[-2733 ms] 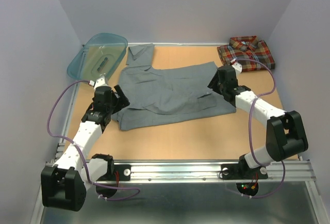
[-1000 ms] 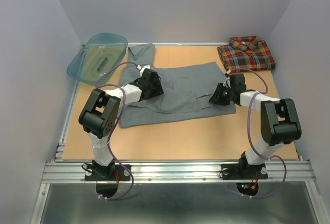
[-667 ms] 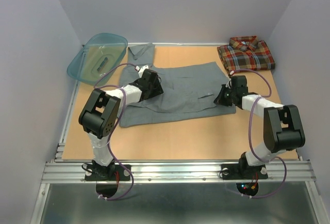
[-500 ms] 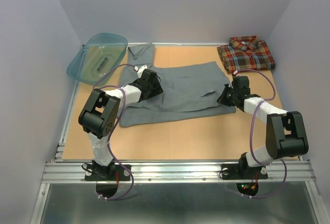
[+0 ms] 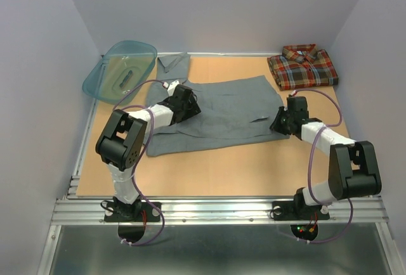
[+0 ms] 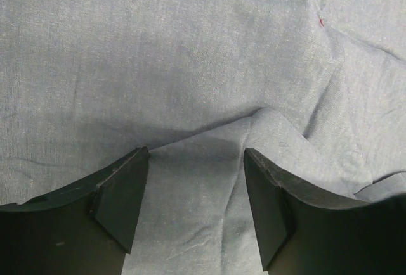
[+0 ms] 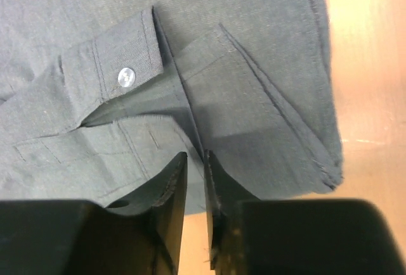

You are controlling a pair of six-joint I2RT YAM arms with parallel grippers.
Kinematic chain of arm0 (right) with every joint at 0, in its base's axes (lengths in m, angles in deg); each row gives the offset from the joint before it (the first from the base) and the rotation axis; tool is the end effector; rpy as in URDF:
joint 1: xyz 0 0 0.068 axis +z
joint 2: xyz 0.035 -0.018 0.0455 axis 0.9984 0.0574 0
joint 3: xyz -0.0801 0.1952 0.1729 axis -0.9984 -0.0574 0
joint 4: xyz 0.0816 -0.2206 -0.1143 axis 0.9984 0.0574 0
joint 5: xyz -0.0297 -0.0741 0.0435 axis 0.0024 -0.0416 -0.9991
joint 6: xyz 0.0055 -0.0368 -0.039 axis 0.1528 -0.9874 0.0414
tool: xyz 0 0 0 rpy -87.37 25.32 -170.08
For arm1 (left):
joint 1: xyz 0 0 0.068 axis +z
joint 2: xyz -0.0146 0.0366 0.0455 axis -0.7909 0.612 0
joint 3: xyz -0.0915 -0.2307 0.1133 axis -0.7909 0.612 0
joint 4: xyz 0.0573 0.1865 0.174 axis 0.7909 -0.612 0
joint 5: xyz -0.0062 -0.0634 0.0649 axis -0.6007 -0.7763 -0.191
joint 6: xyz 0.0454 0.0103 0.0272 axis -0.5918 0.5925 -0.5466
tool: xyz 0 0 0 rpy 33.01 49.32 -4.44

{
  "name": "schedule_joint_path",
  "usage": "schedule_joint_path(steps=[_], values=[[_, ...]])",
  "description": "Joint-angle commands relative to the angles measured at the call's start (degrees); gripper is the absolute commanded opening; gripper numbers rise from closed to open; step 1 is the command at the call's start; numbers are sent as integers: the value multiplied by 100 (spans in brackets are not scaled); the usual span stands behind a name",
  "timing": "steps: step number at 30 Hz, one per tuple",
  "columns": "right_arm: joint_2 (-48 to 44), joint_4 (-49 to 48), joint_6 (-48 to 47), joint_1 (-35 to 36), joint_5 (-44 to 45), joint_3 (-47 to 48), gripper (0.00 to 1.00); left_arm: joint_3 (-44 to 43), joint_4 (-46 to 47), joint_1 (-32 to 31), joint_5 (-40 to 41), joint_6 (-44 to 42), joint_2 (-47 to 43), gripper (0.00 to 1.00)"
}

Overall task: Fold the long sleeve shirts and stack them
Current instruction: Fold the shirt

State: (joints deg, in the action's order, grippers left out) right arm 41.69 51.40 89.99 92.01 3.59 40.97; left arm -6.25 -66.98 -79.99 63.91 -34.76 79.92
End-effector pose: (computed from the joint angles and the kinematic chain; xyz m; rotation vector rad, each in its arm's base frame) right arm 0.2789 0.0271 0.1745 0.4176 2.4226 0.2792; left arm 0.3496 -0.1782 0.1722 -0.3856 2.2732 -0.5025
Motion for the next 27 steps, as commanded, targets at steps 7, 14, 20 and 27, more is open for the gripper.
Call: schedule_joint_path(steps=[7, 14, 20, 27], values=[[-685, 285, 71, 58, -484, 898, 57, -534, -1163, 48, -1, -439, -1269, 85], [-272, -206, 651, 822, -1197, 1691, 63, 18, -1330, 39, -11, -729, -2149, 83], [754, -1727, 1486, 1657, -1856, 2147, 63, 852, -1112, 65, 174, -677, -1974, 66], [1985, -3553, 2285, 2238, -2427, 2332, 63, 1319, -926, 153, 183, -484, -1420, 58]])
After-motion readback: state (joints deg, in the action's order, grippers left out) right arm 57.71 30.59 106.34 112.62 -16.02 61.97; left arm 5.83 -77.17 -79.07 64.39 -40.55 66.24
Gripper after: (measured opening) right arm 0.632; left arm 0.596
